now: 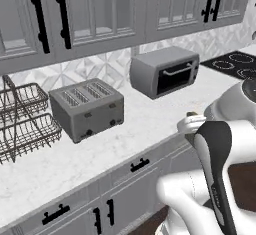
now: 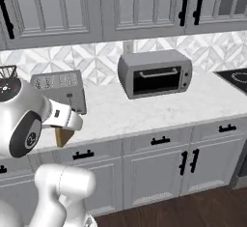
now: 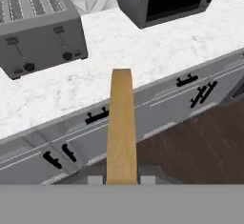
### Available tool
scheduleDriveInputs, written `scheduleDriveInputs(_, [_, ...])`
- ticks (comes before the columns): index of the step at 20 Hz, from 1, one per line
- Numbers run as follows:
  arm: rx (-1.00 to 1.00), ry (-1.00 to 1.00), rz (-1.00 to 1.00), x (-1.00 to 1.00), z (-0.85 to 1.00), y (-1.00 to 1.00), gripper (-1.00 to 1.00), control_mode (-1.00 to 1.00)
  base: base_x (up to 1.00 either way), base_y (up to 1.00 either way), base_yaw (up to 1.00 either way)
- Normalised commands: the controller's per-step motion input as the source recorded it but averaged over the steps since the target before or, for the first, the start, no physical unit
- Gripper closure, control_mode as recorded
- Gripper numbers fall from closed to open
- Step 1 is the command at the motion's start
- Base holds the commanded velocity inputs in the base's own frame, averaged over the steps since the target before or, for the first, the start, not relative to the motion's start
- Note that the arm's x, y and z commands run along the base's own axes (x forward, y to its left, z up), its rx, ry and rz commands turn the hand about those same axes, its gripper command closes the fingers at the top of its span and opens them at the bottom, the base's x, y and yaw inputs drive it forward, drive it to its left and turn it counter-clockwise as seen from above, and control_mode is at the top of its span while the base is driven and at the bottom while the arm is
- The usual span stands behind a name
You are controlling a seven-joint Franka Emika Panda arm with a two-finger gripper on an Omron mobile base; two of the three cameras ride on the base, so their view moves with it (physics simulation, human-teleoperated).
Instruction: Start the toaster. Once the lever pops up, take the bread to the plate on the dining counter.
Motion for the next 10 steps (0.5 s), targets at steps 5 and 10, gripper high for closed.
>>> scheduleDriveInputs(5, [0.00, 0.00, 0.00, 0.00, 0.00, 0.00, 1.00, 1.00, 0.00, -0.07, -0.98])
scheduleDriveInputs(10, [0.00, 0.00, 0.00, 0.00, 0.00, 0.00, 1.00, 1.00, 0.00, -0.03, -0.99])
